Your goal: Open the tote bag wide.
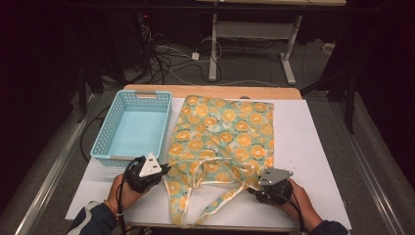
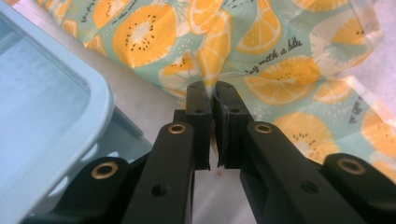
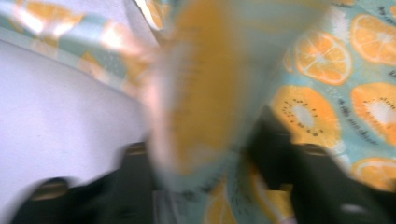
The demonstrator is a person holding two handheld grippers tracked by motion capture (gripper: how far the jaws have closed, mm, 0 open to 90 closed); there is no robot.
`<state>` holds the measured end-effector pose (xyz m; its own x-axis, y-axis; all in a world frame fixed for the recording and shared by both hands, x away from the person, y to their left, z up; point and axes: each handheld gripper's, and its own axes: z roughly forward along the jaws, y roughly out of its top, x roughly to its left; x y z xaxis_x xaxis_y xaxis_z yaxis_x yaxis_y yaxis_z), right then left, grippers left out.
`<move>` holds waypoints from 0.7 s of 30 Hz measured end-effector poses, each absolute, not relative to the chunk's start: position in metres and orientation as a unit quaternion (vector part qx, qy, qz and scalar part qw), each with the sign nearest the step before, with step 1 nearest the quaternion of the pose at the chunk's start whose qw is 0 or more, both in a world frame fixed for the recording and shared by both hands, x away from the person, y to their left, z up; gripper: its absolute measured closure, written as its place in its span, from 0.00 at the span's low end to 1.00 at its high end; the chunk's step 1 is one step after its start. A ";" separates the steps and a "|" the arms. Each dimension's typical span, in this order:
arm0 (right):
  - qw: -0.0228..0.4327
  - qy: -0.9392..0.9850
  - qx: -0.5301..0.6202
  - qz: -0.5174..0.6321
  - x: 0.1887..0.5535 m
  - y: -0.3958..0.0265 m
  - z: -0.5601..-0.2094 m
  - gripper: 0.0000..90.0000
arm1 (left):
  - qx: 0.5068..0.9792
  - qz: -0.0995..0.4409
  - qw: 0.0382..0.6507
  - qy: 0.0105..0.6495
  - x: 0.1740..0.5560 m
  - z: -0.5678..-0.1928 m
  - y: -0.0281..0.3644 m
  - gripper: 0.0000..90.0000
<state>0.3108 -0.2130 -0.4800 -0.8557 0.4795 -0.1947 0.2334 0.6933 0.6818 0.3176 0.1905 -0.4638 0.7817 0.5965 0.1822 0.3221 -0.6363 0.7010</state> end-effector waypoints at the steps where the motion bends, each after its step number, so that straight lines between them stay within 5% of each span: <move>1: 0.195 0.905 0.193 0.326 0.311 -0.212 -0.479 0.91 | 0.880 0.204 0.339 0.262 0.317 -0.465 0.192 0.91; 3: 0.204 0.905 0.193 0.319 0.312 -0.212 -0.476 0.99 | 0.879 0.209 0.336 0.265 0.318 -0.465 0.192 0.77; 4: 0.204 0.905 0.193 0.319 0.312 -0.212 -0.476 0.99 | 0.879 0.215 0.330 0.268 0.318 -0.467 0.192 0.77; 5: 0.204 0.903 0.190 0.327 0.313 -0.214 -0.473 1.00 | 0.881 0.214 0.329 0.266 0.318 -0.468 0.192 0.61; 6: 0.204 0.903 0.190 0.327 0.313 -0.214 -0.473 1.00 | 0.882 0.210 0.329 0.264 0.317 -0.469 0.192 0.61; 9: 0.211 0.901 0.191 0.327 0.311 -0.216 -0.469 1.00 | 0.888 0.197 0.327 0.258 0.317 -0.474 0.183 0.40; 21: 0.237 0.884 0.205 0.347 0.309 -0.229 -0.453 1.00 | 0.900 0.181 0.334 0.214 0.310 -0.472 0.178 0.41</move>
<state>0.3095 -0.2287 -0.4526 -0.8040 0.5264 -0.2766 0.1972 0.6748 0.7111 0.3105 0.1776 -0.4725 0.8428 0.5062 0.1826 0.2649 -0.6856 0.6780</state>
